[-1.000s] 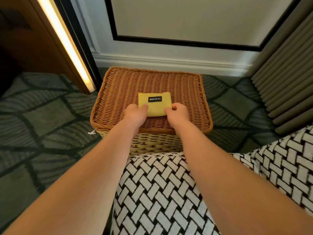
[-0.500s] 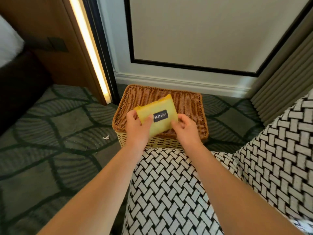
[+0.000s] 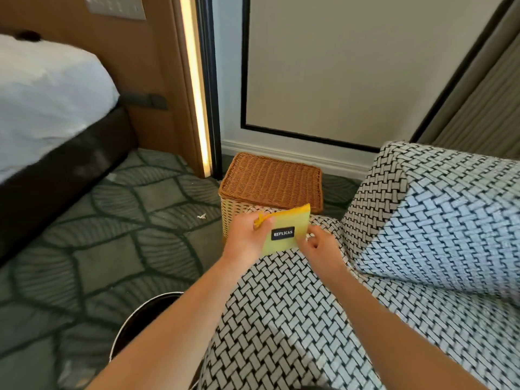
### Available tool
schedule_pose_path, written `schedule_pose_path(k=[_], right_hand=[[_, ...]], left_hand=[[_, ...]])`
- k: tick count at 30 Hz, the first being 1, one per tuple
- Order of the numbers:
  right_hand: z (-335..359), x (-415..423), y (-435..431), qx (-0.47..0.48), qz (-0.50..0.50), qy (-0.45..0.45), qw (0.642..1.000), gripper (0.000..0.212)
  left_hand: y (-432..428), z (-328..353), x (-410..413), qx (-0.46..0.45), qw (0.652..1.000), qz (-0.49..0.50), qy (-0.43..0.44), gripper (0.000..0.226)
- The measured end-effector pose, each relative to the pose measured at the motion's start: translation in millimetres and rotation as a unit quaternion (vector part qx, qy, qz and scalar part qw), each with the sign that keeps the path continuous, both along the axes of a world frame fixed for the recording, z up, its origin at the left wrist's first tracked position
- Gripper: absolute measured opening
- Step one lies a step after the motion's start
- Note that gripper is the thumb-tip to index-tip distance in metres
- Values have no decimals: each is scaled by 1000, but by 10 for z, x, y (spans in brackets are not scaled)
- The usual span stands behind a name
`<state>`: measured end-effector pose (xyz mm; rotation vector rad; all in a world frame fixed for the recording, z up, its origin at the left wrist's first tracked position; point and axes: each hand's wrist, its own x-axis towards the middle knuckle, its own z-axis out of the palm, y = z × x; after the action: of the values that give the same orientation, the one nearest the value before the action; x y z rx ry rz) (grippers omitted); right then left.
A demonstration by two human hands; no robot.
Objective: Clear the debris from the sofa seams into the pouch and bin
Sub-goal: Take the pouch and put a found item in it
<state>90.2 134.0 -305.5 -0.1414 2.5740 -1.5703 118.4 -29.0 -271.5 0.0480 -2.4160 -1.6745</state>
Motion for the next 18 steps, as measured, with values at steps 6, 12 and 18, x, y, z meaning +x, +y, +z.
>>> schedule_pose_path(k=[6,12,18], right_hand=[[254,931,104,-13,-63,1,998,25],[333,1522,-17,-22,-14,5,1000,12],[383,1638,-101,70,129,-8,989,18]], left_hand=[[306,-41,971,-31,997,7,-69,35],[389,-237,1613,-8,994,-28,-110,20],[270,-432,1929,38,989,-20,-144,13]])
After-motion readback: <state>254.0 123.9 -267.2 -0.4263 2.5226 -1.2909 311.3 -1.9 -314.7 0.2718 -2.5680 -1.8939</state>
